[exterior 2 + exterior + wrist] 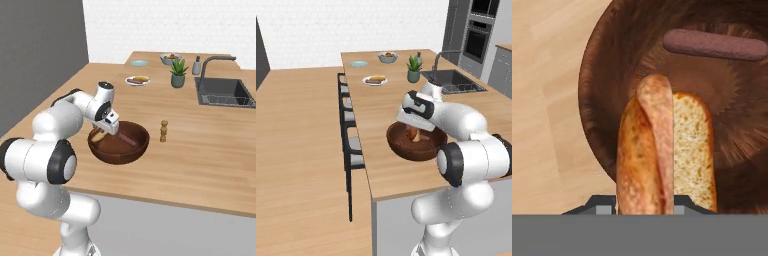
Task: Place one bun and one sausage from the bowl on each plate.
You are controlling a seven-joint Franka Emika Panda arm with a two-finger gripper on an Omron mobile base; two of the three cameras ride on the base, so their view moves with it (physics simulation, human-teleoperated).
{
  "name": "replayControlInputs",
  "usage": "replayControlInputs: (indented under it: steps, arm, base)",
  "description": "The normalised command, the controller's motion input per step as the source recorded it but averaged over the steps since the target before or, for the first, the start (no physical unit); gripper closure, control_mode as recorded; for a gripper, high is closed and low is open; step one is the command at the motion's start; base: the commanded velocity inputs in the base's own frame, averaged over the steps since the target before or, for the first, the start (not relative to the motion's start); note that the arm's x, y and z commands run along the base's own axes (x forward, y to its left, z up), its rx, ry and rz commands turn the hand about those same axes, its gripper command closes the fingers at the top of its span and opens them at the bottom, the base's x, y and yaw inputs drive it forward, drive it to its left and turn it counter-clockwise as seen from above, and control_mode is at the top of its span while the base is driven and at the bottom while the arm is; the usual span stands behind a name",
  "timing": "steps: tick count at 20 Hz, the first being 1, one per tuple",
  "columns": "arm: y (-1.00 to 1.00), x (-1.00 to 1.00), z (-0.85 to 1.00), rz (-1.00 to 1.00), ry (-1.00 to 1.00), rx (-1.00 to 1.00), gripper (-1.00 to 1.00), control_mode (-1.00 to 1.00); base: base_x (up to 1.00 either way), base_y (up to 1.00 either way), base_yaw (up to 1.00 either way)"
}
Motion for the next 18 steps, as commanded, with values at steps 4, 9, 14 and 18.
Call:
replayControlInputs:
  steps: [4,9,14,18]
  arm:
    - [0.04,-1.00,0.25,0.15,0.07,-0.05,1.00,-1.00]
    - [0.40,-0.81,0.20,0.24,0.08,-0.16,1.00,-1.00]
    - [0.23,-0.76,0.34,0.21,0.11,-0.04,1.00,-1.00]
    - [-0.03,-0.62,0.35,0.06,0.07,0.00,1.00,-1.00]
  base:
    - [0.00,0.00,0.00]
    - [0.00,0.00,0.00]
    - [0.00,0.00,0.00]
    - [0.00,0.00,0.00]
